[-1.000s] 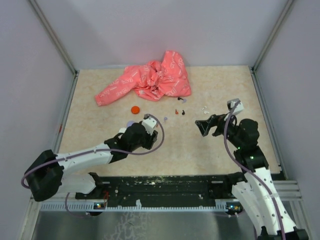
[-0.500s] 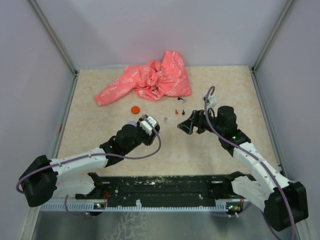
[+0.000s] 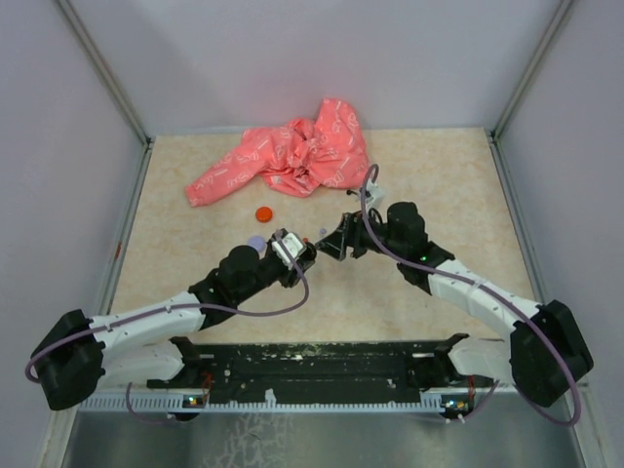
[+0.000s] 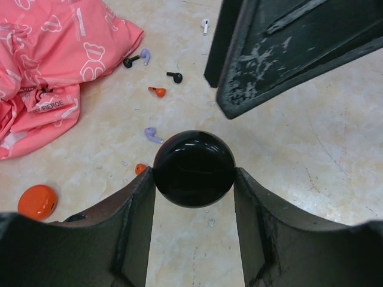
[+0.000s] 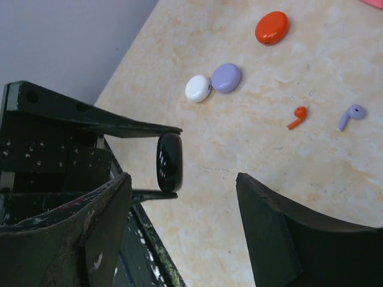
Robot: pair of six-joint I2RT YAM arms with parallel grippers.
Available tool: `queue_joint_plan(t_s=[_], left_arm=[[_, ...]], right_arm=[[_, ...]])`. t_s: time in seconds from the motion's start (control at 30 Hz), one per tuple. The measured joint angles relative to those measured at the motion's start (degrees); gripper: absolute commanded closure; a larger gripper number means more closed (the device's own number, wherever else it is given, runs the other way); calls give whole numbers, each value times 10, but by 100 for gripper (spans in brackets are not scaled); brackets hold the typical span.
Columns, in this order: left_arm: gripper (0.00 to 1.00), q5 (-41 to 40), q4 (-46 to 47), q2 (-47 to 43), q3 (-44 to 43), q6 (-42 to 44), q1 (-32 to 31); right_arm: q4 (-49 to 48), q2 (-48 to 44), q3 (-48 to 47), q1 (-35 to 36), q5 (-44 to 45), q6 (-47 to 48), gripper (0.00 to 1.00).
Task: Insert the wireless bluetooth earbuds into the charging case
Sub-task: Pick up the charging case at the center of the board.
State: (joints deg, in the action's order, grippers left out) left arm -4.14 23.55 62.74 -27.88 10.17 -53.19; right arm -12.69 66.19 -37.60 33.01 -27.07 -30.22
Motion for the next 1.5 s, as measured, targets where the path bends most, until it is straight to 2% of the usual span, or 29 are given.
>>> queue_joint_plan(t_s=[0.4, 0.73, 0.87, 1.03, 1.13, 1.23, 1.5], left_arm=[[61, 19, 9, -3, 2, 4, -1], [58, 23, 9, -4, 2, 4, -1], [50, 26, 7, -12, 2, 3, -1], [32, 28, 2, -21, 5, 2, -1], [19, 33, 2, -41, 9, -4, -1], [1, 33, 10, -66, 19, -13, -1], [0, 24, 3, -101, 34, -40, -1]], right_arm=[[-9, 59, -38, 60, 10, -5, 48], [5, 74, -42, 70, 20, 2, 67], [9, 74, -43, 72, 22, 8, 77], [19, 68, -45, 75, 26, 17, 85], [34, 54, -45, 76, 37, 26, 87], [47, 34, -45, 76, 47, 32, 89], [100, -9, -68, 76, 68, 64, 98]])
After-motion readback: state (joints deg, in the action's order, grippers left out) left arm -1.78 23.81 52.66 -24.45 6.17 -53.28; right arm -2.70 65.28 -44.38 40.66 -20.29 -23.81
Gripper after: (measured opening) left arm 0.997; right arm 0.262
